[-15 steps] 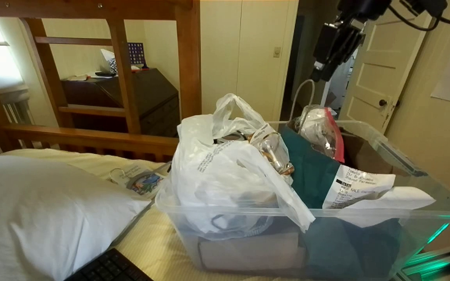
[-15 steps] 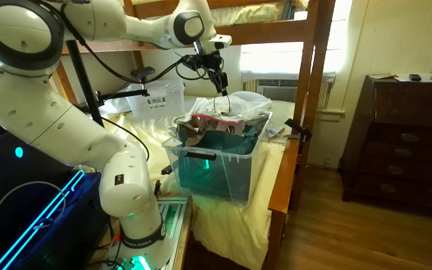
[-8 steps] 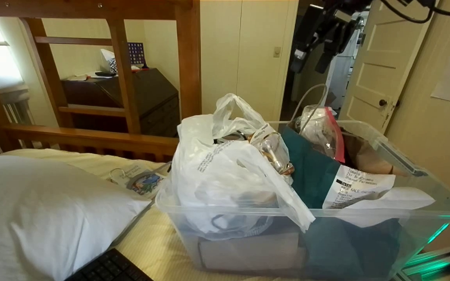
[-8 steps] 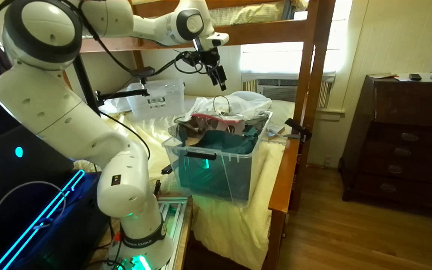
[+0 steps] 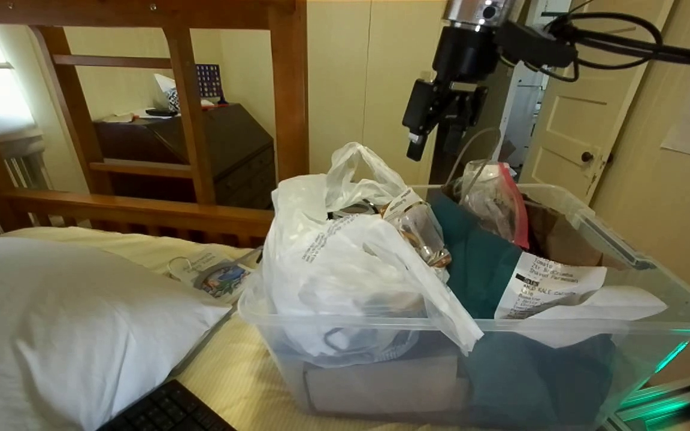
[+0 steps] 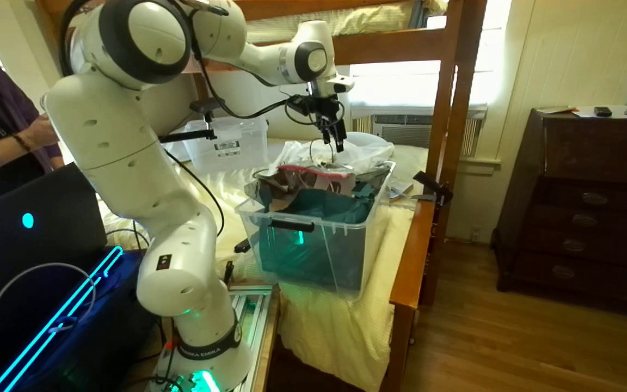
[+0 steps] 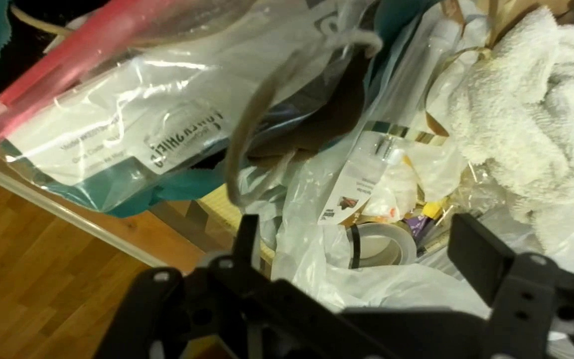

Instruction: Move the objects in the plastic

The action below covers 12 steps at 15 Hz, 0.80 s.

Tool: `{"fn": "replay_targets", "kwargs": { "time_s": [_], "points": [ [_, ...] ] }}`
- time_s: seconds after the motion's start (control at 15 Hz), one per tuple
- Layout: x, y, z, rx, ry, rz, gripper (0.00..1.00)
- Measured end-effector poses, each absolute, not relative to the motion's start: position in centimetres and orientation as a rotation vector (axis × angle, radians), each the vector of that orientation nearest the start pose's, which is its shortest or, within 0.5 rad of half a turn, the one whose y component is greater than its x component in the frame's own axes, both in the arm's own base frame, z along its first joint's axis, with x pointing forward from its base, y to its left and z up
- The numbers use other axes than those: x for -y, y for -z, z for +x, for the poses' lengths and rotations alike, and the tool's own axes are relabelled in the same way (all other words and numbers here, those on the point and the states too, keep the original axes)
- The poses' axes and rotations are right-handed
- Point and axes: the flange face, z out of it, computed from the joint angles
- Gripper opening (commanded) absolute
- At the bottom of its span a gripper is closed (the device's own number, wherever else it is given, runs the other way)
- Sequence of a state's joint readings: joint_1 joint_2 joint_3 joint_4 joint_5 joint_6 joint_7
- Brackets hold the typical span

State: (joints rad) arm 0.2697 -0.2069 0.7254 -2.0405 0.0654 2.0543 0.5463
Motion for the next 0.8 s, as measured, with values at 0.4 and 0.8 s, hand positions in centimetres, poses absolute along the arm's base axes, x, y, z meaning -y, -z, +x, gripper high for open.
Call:
{"fn": "replay_targets", "kwargs": {
  "time_s": [0.4,0.8],
  "points": [
    [-46.7,-48.4,30.0,0.622,0.096,-3.004,0.37],
    [-47.5,-46.6,31.6,0.596,0.007,-2.993,0.18]
  ]
}}
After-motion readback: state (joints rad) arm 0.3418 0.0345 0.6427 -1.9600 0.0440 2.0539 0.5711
